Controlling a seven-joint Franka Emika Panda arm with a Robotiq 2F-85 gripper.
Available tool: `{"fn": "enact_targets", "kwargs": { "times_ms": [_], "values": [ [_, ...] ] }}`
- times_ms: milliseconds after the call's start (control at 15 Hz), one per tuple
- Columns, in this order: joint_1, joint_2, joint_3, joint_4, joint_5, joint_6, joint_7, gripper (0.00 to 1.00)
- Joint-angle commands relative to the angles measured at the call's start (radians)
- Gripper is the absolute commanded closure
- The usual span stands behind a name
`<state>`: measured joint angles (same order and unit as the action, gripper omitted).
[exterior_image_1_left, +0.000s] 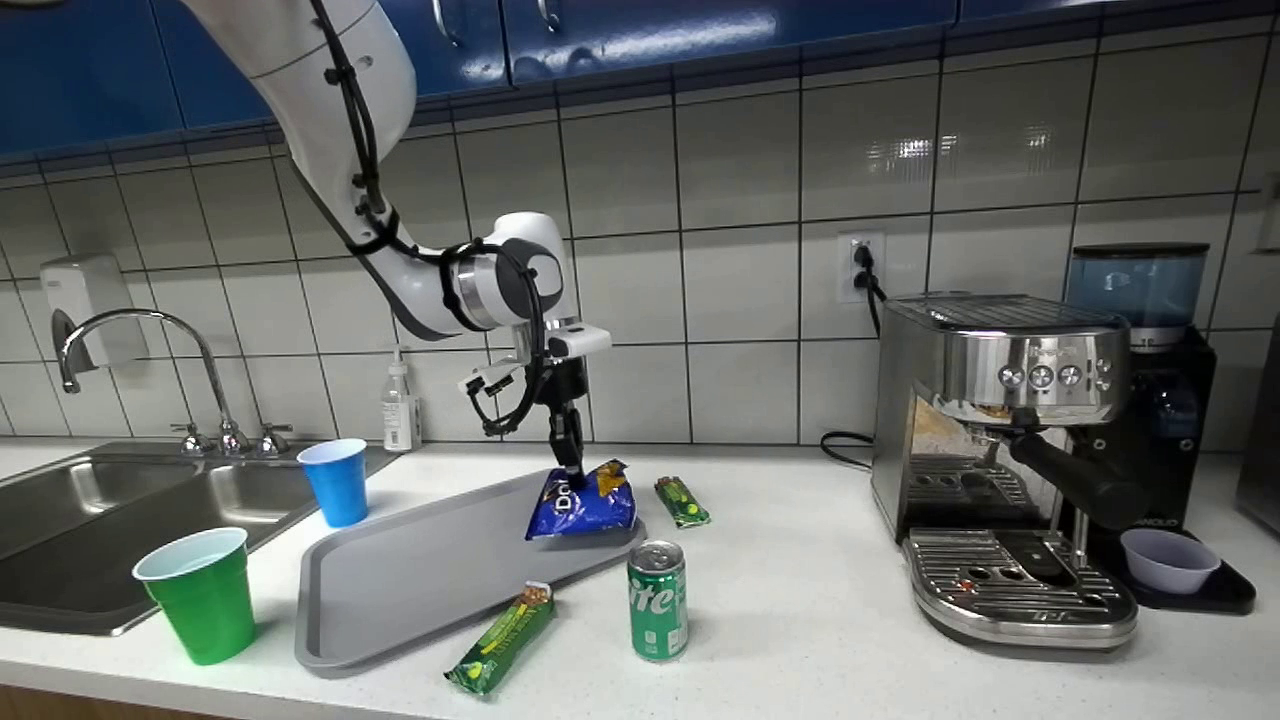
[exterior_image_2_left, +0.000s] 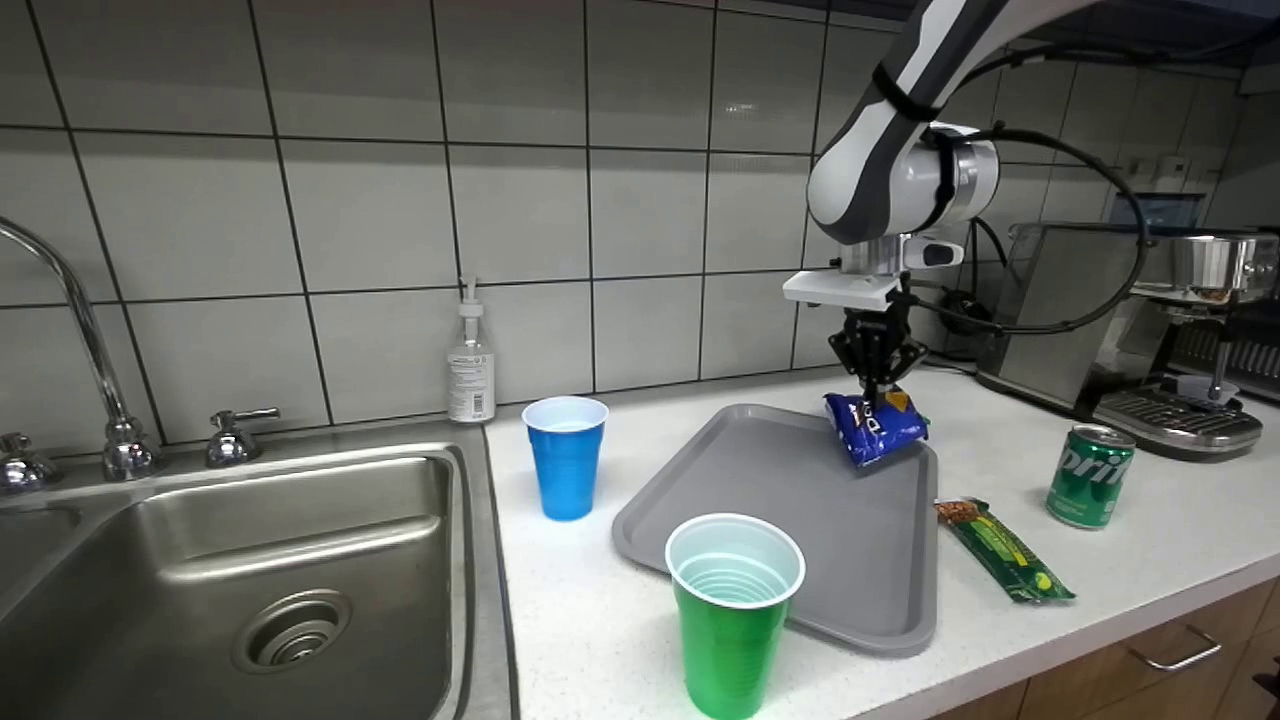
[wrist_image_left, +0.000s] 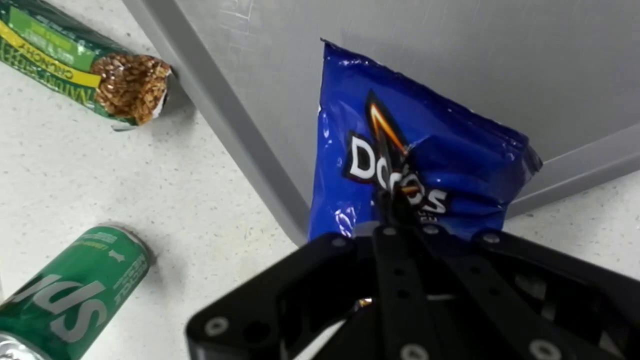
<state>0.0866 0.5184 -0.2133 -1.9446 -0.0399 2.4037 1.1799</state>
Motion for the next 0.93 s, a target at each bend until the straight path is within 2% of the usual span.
{"fn": "enact_targets", "kwargs": {
  "times_ms": [0,867],
  "values": [
    [-0.025,-0.021,-0.006,0.013,-0.003,-0.046,0.007,1.0],
    [-0.1,0.003,-0.048,0.05,-0.004,-0.121,0.0,1.0]
  ]
}}
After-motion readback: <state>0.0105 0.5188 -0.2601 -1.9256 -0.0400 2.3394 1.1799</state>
